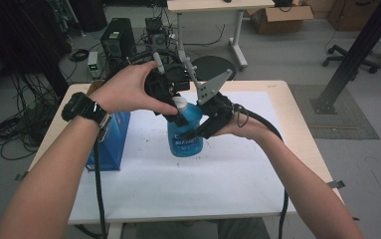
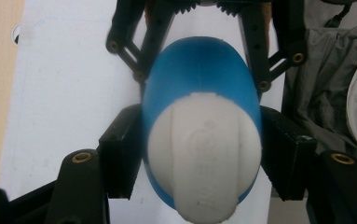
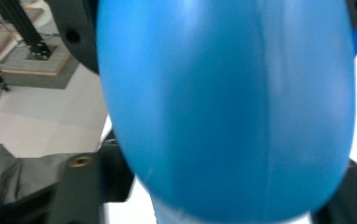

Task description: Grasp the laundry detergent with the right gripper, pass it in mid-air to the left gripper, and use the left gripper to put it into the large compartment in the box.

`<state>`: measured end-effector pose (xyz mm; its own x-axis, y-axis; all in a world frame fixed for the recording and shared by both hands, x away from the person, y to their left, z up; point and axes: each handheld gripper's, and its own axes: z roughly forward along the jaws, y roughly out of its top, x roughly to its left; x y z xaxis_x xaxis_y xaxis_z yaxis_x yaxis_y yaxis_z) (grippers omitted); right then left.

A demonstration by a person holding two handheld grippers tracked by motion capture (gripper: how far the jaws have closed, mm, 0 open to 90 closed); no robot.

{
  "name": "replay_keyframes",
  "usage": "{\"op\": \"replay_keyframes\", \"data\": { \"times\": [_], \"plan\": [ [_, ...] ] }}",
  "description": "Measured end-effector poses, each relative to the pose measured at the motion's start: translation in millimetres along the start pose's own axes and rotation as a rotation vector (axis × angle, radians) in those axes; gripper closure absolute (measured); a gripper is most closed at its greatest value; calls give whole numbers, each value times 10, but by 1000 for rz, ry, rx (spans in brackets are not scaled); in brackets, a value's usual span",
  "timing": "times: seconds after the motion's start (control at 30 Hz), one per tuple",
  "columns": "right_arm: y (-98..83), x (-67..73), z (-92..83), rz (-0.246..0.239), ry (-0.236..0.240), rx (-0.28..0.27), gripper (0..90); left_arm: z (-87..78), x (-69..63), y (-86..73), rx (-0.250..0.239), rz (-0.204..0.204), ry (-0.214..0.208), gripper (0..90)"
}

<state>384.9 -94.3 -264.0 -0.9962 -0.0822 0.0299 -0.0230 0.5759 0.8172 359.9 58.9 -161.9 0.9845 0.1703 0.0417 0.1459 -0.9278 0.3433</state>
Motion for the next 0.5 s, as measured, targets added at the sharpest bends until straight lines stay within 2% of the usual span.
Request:
{"op": "replay_keyframes", "data": {
  "times": [0.07, 0.1, 0.13, 0.17, 0.23, 0.27, 0.3, 0.33, 0.43, 0.47, 0.5],
  "plan": [
    [5, -3, -1, 8, 4, 17, 312, -54, 19, -8, 11, -32, 12, 382],
    [5, -3, -1, 8, 4, 17, 312, -54, 19, -8, 11, -32, 12, 382],
    [1, -1, -2, 2, -8, 30, 287, -84, 28, -17, 13, -49, 22, 382],
    [-22, -9, -4, 16, -27, 52, 223, -127, 47, -37, 14, -81, 37, 382],
    [-47, -13, -14, 22, -44, 76, 197, -178, 69, -67, 25, -117, 55, 382],
    [-47, -13, -14, 22, -44, 76, 197, -178, 69, -67, 25, -117, 55, 382],
    [-90, -27, -28, 29, -68, 114, 161, -209, 83, -89, 32, -142, 66, 382],
    [-90, -27, -28, 29, -68, 114, 161, -237, 96, -107, 37, -165, 73, 382],
    [-172, -52, -55, 33, -101, 195, 121, -321, 137, -169, 52, -240, 102, 382],
    [-193, -59, -65, 36, -102, 213, 119, -344, 149, -185, 56, -257, 110, 382],
    [-212, -63, -75, 35, -106, 233, 112, -385, 166, -215, 56, -292, 130, 382]
  ]
}}
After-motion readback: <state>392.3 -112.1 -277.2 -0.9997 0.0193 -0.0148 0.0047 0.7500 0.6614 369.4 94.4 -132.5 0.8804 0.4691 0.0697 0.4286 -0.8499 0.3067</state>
